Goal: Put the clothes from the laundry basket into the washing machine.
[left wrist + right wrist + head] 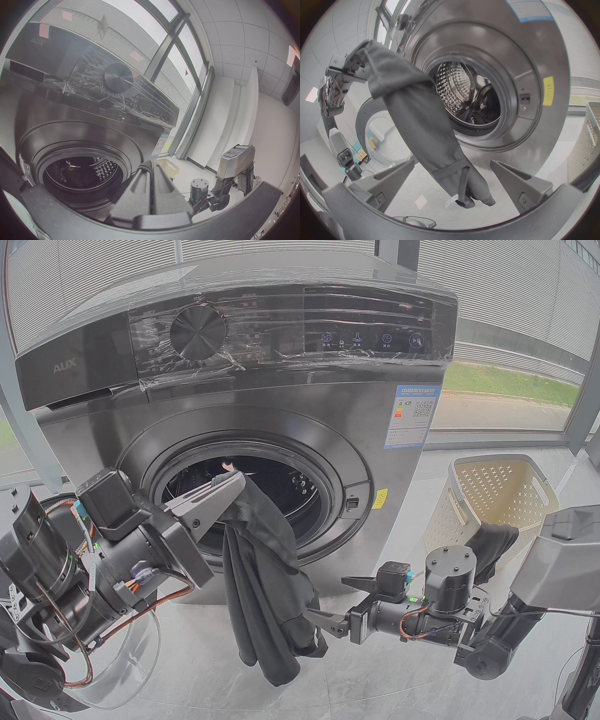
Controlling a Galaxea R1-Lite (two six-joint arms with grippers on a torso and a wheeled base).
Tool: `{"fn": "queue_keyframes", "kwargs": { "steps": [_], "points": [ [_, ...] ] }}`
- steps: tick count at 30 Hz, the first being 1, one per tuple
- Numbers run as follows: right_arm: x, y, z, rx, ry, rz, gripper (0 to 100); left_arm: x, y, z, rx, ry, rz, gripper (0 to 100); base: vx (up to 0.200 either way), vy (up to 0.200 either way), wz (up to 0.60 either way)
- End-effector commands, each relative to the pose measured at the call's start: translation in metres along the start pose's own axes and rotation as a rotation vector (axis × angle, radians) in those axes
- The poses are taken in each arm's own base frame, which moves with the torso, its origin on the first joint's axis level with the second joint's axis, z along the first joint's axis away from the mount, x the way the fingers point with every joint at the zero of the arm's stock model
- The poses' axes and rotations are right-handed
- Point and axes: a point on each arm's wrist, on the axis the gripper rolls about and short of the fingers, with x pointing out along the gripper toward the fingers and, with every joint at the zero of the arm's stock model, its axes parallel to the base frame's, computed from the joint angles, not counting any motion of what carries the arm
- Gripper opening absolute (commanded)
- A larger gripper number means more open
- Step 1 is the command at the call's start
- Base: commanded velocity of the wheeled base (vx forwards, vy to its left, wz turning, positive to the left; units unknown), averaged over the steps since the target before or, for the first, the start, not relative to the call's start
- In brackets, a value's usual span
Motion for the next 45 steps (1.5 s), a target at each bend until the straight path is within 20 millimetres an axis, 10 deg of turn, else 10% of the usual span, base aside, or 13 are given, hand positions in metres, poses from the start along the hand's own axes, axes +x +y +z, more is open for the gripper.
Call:
{"fn": "queue_keyframes", "kwargs": {
  "steps": [1, 18, 19, 30, 45],
  "points": [
    [0.018, -0.003, -0.018, 0.004, 0.042, 0.014, 100, -0.001, 0.0, 0.0, -0.002, -0.002, -0.003, 0, 0.0, 0.0, 0.0],
    [0.082, -0.016, -0.024, -0.028, -0.094, 0.064, 100, -0.004, -0.003, 0.002, -0.008, -0.006, -0.013, 0, 0.0, 0.0, 0.0],
    [0.083, -0.017, -0.024, -0.028, -0.096, 0.064, 0, -0.004, -0.003, 0.001, -0.008, -0.004, -0.013, 0, 0.0, 0.0, 0.0],
    [0.081, -0.019, -0.021, -0.033, -0.127, 0.06, 0, -0.002, 0.001, -0.001, -0.007, 0.006, -0.003, 0, 0.0, 0.0, 0.0],
    [-0.018, -0.009, 0.035, -0.085, -0.2, -0.006, 0, -0.01, 0.025, -0.006, 0.014, 0.024, 0.116, 0, 0.0, 0.0, 0.0]
  ]
}}
